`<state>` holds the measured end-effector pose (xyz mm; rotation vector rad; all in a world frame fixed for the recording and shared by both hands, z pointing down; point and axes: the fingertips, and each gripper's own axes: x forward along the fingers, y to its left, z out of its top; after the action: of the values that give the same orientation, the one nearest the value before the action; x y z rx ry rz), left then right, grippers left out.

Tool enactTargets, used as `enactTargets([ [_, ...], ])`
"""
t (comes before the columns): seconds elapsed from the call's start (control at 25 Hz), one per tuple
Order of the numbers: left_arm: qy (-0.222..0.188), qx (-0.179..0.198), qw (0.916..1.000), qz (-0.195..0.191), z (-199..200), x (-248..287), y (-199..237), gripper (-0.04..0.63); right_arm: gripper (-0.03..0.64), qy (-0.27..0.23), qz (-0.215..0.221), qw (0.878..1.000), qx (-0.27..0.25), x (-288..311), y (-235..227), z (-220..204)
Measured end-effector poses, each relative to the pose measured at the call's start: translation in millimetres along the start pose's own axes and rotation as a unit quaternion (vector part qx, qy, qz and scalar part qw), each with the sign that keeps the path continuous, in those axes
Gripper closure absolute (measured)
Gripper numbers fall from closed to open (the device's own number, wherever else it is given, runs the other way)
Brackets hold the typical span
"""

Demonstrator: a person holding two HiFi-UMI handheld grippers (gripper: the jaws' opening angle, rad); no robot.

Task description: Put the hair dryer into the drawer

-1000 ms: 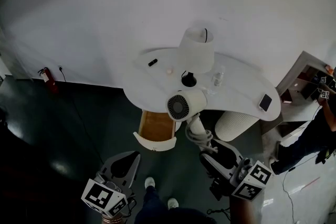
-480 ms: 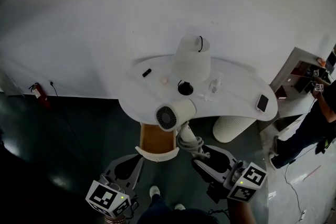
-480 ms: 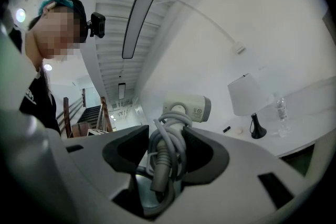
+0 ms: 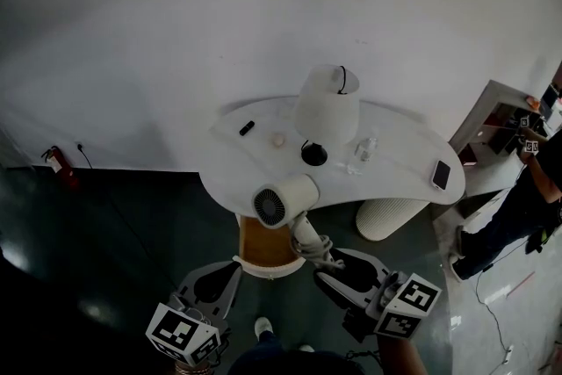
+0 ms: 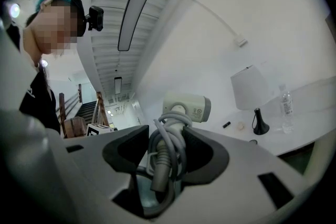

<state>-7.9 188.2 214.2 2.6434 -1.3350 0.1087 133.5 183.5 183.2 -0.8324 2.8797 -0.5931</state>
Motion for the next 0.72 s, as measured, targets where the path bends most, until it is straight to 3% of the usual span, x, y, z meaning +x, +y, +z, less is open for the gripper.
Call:
enactTargets([
  [0.72,0.034,-0.033,0.9987,-0.017,-34.6,-4.6,45.3,0.577,0.4,0.106,-0.025,0.993,0.042,44.5,-4.9,-73.8],
])
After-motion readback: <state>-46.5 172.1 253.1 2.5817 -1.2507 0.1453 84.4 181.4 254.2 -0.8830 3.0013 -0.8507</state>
